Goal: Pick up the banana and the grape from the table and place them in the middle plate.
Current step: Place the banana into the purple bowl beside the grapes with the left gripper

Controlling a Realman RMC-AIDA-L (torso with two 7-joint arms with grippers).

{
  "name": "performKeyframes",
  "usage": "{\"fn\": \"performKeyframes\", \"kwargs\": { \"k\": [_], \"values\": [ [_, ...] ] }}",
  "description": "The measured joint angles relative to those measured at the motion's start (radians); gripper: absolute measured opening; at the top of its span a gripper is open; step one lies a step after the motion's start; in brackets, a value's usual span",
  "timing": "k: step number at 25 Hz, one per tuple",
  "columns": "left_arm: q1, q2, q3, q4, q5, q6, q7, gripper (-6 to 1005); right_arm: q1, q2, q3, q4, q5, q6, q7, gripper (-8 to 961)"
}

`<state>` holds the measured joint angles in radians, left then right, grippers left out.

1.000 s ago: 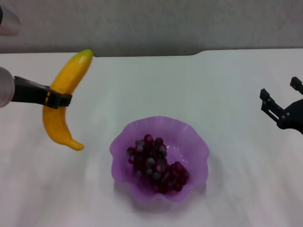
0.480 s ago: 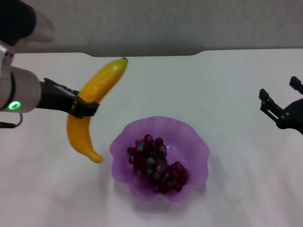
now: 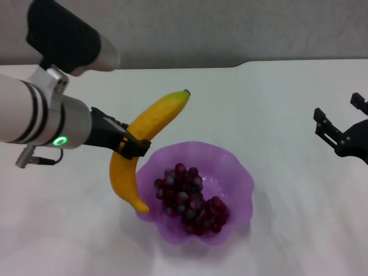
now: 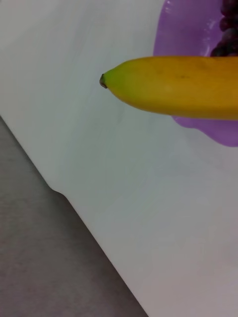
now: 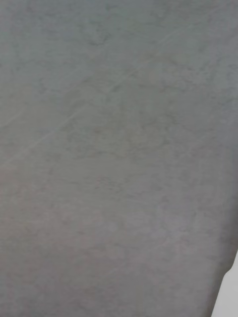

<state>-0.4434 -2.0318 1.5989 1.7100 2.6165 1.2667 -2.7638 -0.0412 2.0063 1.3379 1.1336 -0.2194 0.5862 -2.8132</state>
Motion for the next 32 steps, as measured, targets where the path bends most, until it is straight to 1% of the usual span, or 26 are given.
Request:
{"fn": "performKeyframes", "kwargs": {
  "k": [4,11,23,32],
  "values": [
    [-0.025,0.0,0.047,-0.037,0.032,-0.013,-0.026,497,0.0,0.0,0.0,0.0,0.0,0.0,0.0,801],
    [-0.064,-0.001,0.105,-0.09,0.035,-0.036,-0.048,497,0.0,0.0,0.0,0.0,0.0,0.001,0.0,800],
    [-0.138,-0.001,0.173,-0.217,0.044,-0.102,-0.097,497,0.003,0.0,0.0,0.0,0.0,0.003,0.0,799],
    [-0.176,-0.001,0.229,-0.287,0.074,-0.142,-0.143,496,0.005,0.0,-0.003,0.0,0.0,0.004,0.0,799]
  ]
}}
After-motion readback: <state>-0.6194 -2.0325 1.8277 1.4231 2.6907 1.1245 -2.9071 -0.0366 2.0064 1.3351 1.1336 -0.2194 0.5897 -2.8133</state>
